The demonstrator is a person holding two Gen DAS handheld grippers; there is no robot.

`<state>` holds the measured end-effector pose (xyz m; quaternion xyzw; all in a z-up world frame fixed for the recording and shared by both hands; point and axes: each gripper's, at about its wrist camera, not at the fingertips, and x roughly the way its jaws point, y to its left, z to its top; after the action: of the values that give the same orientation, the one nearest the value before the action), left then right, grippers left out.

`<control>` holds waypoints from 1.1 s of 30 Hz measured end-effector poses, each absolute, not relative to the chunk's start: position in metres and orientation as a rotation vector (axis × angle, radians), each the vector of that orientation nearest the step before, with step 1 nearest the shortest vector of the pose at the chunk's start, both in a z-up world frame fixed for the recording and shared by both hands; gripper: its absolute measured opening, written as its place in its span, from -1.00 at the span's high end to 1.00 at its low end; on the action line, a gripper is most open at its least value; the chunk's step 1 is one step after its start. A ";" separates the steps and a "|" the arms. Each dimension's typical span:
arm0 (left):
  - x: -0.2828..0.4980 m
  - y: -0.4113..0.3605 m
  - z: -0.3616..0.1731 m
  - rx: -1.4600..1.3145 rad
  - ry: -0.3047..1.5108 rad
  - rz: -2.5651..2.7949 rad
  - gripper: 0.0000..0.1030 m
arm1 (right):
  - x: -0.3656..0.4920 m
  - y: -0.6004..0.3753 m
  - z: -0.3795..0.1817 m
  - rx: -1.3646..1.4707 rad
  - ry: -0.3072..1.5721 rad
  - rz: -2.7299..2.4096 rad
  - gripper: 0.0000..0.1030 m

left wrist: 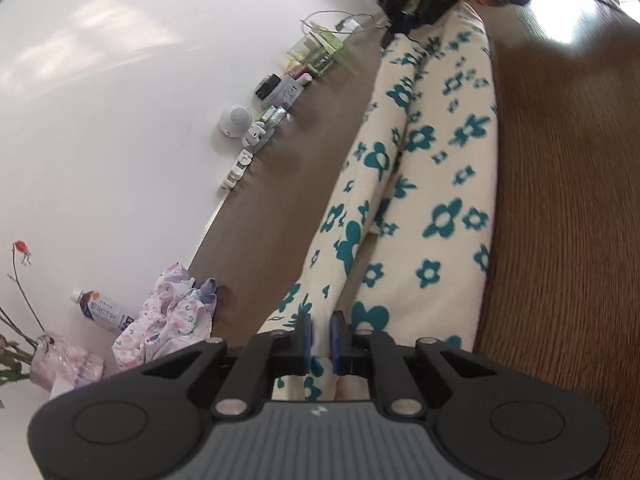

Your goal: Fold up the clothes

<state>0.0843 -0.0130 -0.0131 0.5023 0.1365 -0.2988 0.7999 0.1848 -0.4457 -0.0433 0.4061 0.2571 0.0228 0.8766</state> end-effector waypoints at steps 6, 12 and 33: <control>0.079 -0.015 -0.023 1.111 0.252 -0.599 0.81 | 0.188 -0.453 -0.044 0.940 0.471 0.098 0.91; 0.076 -0.016 -0.028 1.111 0.246 -0.588 0.78 | 0.188 -0.451 -0.037 0.922 0.582 0.026 0.60; 0.073 -0.011 -0.035 1.047 0.225 -0.568 0.80 | 0.190 -0.413 -0.036 1.097 0.585 0.112 0.87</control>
<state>0.0733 -0.0114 -0.0351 0.4922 0.1055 -0.2667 0.8219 0.1902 -0.4132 -0.0364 0.5134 0.2737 0.0527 0.8116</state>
